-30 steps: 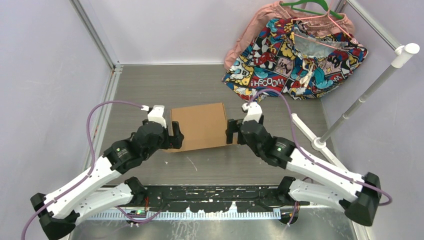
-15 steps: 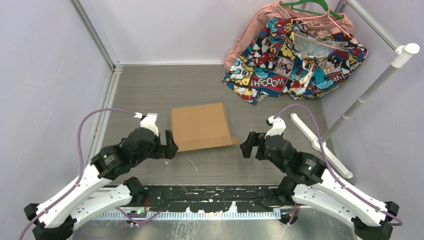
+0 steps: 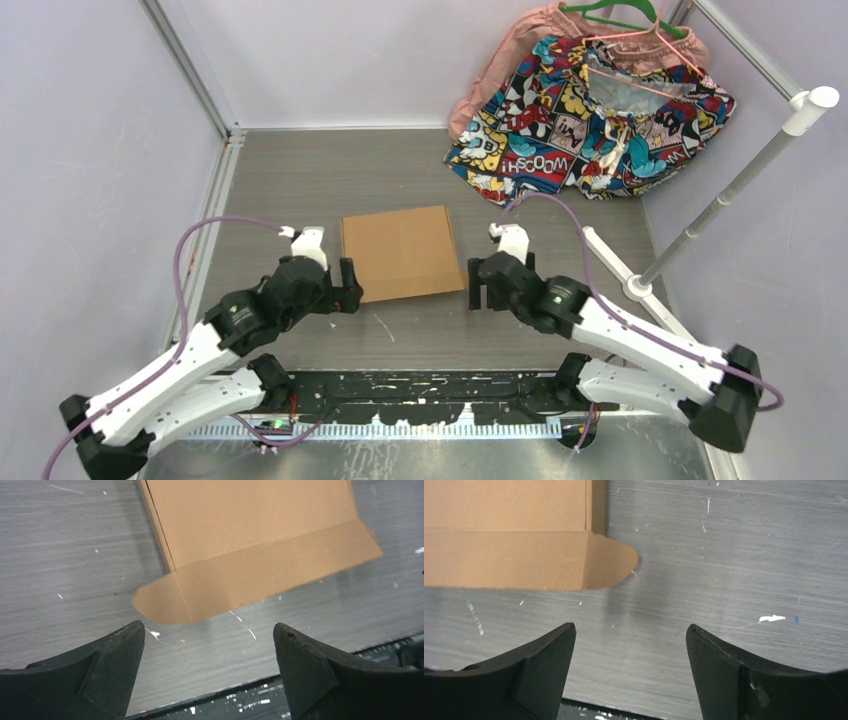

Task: Fold the paper box
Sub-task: Close the paper box at the center of the board.

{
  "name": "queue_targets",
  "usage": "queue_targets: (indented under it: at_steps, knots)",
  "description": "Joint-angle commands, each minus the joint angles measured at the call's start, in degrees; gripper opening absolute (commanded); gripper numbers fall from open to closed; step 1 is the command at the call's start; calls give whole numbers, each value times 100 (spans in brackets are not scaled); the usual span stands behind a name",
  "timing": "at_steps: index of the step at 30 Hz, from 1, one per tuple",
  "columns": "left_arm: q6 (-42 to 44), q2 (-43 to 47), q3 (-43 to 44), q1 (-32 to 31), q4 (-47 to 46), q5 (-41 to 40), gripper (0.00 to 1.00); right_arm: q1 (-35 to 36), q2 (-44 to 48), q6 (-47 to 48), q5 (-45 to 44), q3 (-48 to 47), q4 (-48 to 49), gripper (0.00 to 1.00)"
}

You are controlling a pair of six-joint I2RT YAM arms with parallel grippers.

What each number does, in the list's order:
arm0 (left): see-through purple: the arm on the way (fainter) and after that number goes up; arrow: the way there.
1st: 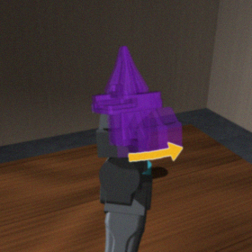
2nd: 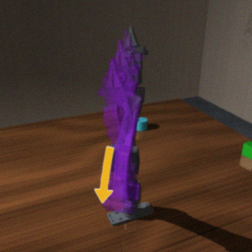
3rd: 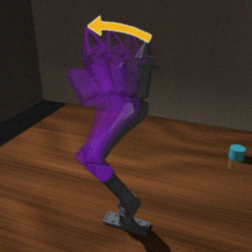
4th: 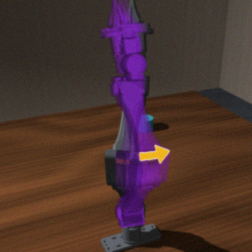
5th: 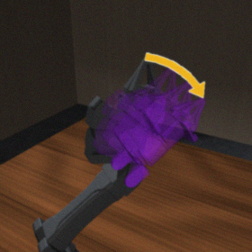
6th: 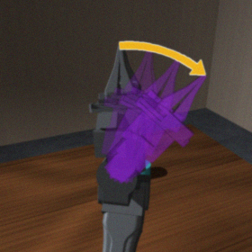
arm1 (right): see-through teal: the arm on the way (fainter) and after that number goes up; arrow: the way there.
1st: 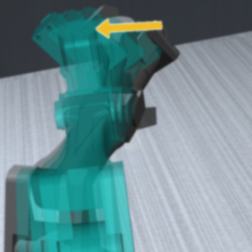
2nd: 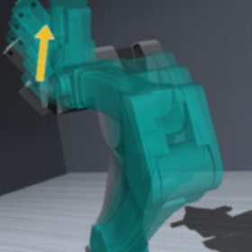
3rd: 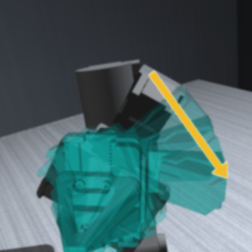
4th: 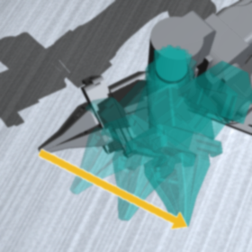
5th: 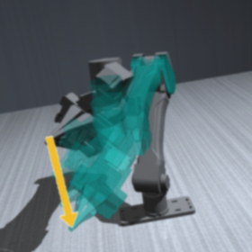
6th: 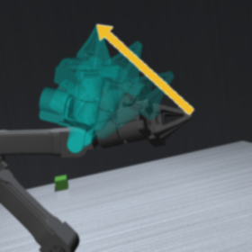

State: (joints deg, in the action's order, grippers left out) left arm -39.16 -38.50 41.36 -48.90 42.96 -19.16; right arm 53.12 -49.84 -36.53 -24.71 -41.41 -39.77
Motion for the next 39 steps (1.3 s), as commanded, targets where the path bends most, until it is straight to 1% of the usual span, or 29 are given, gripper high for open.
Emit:
queue_targets:
  at_steps: [1,3,4,6,8,9,12,14,20,28,33,39]
  knots:
    - [312,-1051,545,39,-448,-830,100,-87,-993,531,-771,-748,553,81]
    - [345,-1624,714,308,-522,-729,100,-294,-1459,721,-604,-1009,878,74]
    - [367,-1884,752,506,-686,-475,100,-456,-1652,785,-425,-1105,1044,71]
    - [382,-2317,731,1091,-1021,72,100,-890,-2034,933,292,-1297,1380,63]
    - [409,-2539,731,1396,-1216,346,100,-1103,-2368,1046,726,-1513,1608,55]
    - [435,-2631,770,1437,-1222,302,99,-1152,-2524,1118,806,-1641,1631,52]
    - [516,-2696,850,1440,-1250,140,98,-1155,-2899,1417,1099,-1927,1686,50]
    - [549,-2697,845,1437,-1247,91,97,-1156,-3121,1541,1368,-2085,1615,46]
    - [542,-2831,627,1441,-1521,204,94,-1158,-3537,1644,1683,-1995,1684,45]
    - [509,-3222,319,1439,-1948,355,92,-1156,-3876,1615,1709,-1907,1581,47]
    - [472,-3438,179,1445,-2128,490,91,-1162,-3904,1621,1666,-1907,1417,49]
    - [451,-2945,250,1439,-1956,486,91,-1155,-3689,1591,1484,-1866,1393,49]
